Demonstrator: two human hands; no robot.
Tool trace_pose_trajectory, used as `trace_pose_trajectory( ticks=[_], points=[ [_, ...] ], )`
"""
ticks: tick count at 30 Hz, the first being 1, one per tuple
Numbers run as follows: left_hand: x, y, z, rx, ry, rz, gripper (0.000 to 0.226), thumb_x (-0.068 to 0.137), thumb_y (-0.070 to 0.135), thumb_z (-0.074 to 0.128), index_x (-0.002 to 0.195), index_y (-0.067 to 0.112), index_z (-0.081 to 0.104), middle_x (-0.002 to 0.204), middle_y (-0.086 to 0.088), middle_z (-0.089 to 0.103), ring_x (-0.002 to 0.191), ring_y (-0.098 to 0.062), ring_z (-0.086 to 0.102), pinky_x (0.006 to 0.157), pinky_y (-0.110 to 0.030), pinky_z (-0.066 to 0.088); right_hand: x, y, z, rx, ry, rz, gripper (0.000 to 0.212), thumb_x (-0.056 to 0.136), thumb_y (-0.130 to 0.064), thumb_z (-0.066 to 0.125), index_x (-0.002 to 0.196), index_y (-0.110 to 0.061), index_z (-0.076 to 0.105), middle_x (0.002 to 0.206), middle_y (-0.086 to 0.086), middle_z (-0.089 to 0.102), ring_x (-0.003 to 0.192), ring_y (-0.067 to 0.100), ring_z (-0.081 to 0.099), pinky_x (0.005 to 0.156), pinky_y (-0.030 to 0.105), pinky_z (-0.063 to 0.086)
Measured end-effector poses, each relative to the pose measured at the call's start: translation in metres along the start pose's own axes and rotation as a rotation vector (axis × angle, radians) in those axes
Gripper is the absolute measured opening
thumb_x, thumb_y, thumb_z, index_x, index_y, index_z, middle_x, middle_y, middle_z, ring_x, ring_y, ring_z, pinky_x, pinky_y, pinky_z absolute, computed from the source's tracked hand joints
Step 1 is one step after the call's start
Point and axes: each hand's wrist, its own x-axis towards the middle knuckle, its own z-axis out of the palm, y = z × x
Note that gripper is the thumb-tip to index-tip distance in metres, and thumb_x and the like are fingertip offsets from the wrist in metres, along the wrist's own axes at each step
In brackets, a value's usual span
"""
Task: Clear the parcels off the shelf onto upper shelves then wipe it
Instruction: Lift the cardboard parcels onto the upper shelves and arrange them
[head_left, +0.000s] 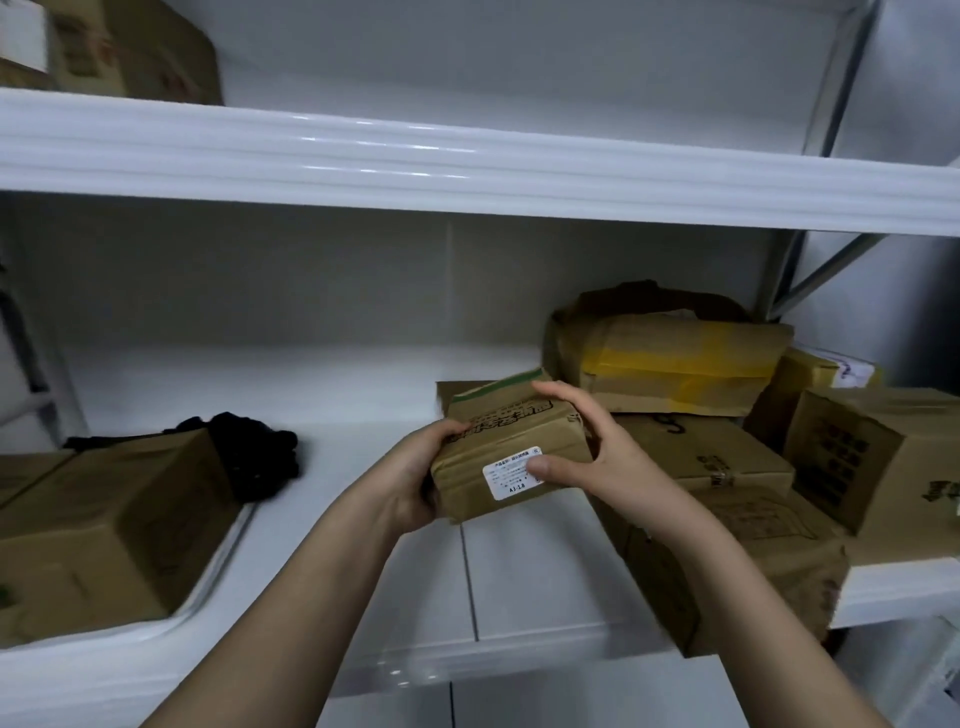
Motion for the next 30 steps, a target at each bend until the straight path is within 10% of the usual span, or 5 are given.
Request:
trace_pose_trajectory(
  ticks=[7,11,22,26,30],
  points=[
    [-0.043,0.004,-0.069,0.023,-0.066,0.268,0.057,0.088,0.050,0.050,0.137,0.022,0.043,0.119,0.000,0.064,0.089,-0.010,0.064,0.070,-0.028,0.052,0.004,-0.049,0.089,0.260,0.229,0.044,0.027,0.088,-0.035,0.063,0.115,-0.034,0.060,0.113,-0.003,0.065,0.099,0.007,0.064,0.082,0.019,0.053],
    [-0.060,0.004,-0.100,0.135,-0.007,0.473,0.101,0.051,0.083,0.059,0.140,0.044,0.032,0.144,0.019,0.034,0.130,-0.003,0.039,0.111,-0.034,0.032,0.007,-0.079,0.125,0.324,0.304,0.132,0.029,0.092,-0.054,0.046,0.106,-0.037,0.065,0.113,0.000,0.064,0.108,0.018,0.062,0.091,0.044,0.054],
    [-0.097,0.036,-0.098,0.212,-0.234,0.561,0.030,0.090,0.041,0.057,0.114,0.023,0.050,0.101,0.011,0.061,0.085,0.003,0.060,0.086,-0.024,0.045,-0.015,-0.133,0.108,0.345,0.325,0.072,0.045,0.089,-0.062,0.039,0.122,-0.038,0.059,0.115,0.002,0.067,0.098,0.023,0.068,0.074,0.037,0.056],
    [-0.104,0.061,-0.085,0.038,-0.256,0.430,0.029,0.094,0.042,0.050,0.110,0.020,0.062,0.098,0.001,0.070,0.088,-0.013,0.065,0.082,-0.041,0.055,-0.030,-0.153,0.083,0.114,0.273,-0.001,0.051,0.085,-0.063,0.050,0.131,-0.043,0.048,0.118,-0.008,0.063,0.065,0.026,0.070,0.059,0.024,0.054],
    [-0.104,0.082,-0.079,-0.046,-0.315,0.329,0.032,0.092,0.042,0.053,0.108,0.018,0.067,0.099,-0.008,0.071,0.096,-0.027,0.066,0.079,-0.053,0.055,-0.039,-0.170,0.068,-0.114,0.313,-0.131,0.052,0.079,-0.056,0.066,0.127,-0.049,0.048,0.129,-0.016,0.053,0.084,0.014,0.069,0.057,0.023,0.055]
  ],
)
